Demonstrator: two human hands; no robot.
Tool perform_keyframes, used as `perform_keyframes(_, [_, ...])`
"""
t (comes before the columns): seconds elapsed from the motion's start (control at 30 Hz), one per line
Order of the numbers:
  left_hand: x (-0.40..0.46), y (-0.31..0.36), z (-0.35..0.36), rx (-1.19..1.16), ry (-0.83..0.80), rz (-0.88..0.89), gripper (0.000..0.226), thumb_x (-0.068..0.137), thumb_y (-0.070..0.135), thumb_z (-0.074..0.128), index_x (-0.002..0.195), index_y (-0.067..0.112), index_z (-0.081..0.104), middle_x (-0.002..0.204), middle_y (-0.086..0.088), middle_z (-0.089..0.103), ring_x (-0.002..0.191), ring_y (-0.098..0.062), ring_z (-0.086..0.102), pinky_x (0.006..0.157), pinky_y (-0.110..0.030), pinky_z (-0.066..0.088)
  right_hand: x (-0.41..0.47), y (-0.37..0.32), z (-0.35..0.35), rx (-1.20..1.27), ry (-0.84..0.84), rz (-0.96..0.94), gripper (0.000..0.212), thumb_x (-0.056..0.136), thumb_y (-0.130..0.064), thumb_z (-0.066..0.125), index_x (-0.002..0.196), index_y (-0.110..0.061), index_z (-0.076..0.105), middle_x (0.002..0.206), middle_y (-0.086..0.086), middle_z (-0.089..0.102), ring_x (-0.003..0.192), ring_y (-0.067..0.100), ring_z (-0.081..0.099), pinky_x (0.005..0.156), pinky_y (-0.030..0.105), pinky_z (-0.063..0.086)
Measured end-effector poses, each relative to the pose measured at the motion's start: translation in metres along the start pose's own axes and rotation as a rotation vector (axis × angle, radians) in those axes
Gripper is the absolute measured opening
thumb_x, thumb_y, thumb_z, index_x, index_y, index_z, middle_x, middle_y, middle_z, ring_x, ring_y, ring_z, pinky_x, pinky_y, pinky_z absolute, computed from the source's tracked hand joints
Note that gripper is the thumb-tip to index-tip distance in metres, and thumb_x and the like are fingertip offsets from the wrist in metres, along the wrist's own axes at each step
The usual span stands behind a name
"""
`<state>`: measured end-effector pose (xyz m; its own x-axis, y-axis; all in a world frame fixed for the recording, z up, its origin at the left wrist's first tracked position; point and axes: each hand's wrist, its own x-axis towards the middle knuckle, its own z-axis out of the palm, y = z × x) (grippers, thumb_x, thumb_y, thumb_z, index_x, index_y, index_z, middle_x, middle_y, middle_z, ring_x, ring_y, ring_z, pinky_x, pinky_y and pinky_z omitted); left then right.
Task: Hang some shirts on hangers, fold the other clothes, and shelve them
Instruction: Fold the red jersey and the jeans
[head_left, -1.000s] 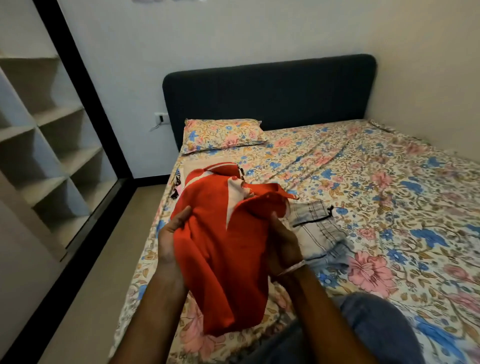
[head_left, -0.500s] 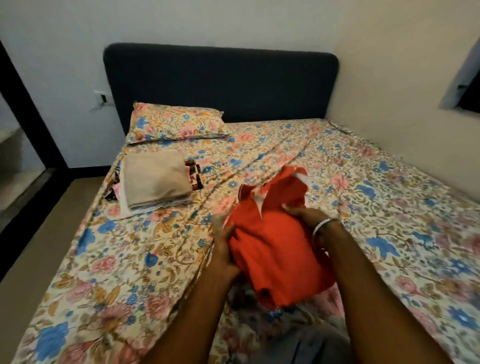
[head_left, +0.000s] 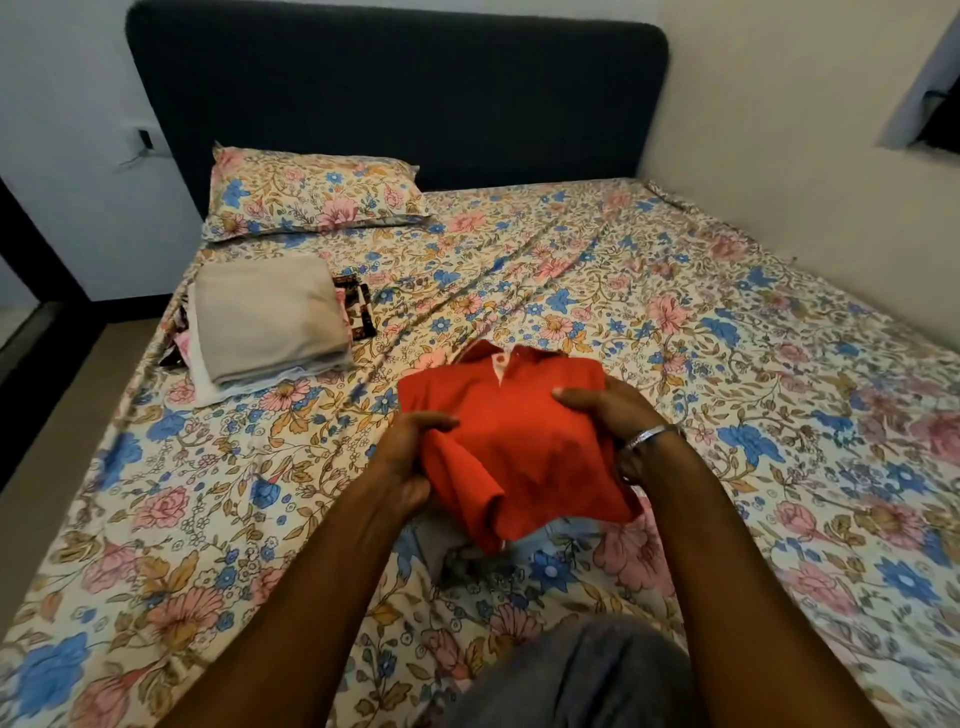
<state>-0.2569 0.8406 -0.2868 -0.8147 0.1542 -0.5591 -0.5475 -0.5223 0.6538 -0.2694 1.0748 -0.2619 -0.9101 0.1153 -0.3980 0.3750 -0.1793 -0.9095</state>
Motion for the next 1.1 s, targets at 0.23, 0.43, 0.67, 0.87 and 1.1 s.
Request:
perform_keyframes(0.23, [-0.029, -0.05, -0.054, 0.117, -0.011, -0.186, 0.068, 0.07, -0.001, 0.075, 0.132, 0.013, 0.048, 0.129, -0.027, 0.059, 0.111, -0.049, 0.062, 0.088, -0.058, 0.055, -0.024, 0.041, -0.001, -0.188, 0.03, 0.236, 0.036, 0.078, -0.002, 0.079, 0.112, 0.004, 0.068, 0.106, 0.026, 0.072, 0.096, 0.043, 0.07, 0.087, 0.055, 0.057])
perform_keyframes(0.43, [-0.052, -0.043, -0.062, 0.373, -0.091, -0.195, 0.055, 0.078, 0.007, 0.078, 0.125, 0.008, 0.051, 0.12, -0.022, 0.067, 0.103, -0.042, 0.069, 0.079, -0.051, 0.059, -0.02, 0.03, -0.005, -0.376, 0.171, 0.111, 0.048, 0.075, -0.027, 0.085, 0.11, 0.0, 0.064, 0.104, 0.017, 0.071, 0.088, 0.035, 0.069, 0.07, 0.039, 0.057])
perform_keyframes(0.67, [0.005, 0.003, -0.054, 1.041, 0.457, 0.606, 0.034, 0.099, 0.049, 0.057, 0.118, 0.022, 0.062, 0.119, -0.002, 0.069, 0.091, -0.013, 0.065, 0.078, -0.031, 0.053, 0.02, 0.012, 0.013, -0.677, 0.421, -0.188, 0.031, 0.089, -0.013, 0.064, 0.119, -0.012, 0.072, 0.123, 0.015, 0.069, 0.114, 0.035, 0.063, 0.096, 0.037, 0.049])
perform_keyframes(0.87, [0.079, 0.028, -0.01, 1.267, 0.177, 0.675, 0.047, 0.106, 0.014, 0.046, 0.152, 0.023, 0.044, 0.152, -0.005, 0.049, 0.129, -0.023, 0.053, 0.097, -0.033, 0.044, 0.071, 0.04, 0.06, -1.071, 0.267, -0.205, 0.045, 0.096, -0.045, 0.055, 0.14, -0.047, 0.047, 0.162, 0.007, 0.022, 0.149, 0.035, 0.016, 0.114, 0.067, 0.019])
perform_keyframes(1.1, [0.124, 0.036, -0.021, 1.55, -0.126, 0.808, 0.054, 0.092, 0.006, 0.058, 0.135, 0.038, 0.06, 0.143, 0.014, 0.053, 0.125, -0.01, 0.051, 0.103, -0.031, 0.047, 0.079, 0.038, 0.079, -1.385, -0.053, -0.395, 0.065, 0.097, -0.018, 0.049, 0.148, -0.053, 0.028, 0.164, -0.013, 0.023, 0.155, 0.014, 0.008, 0.115, 0.065, -0.016])
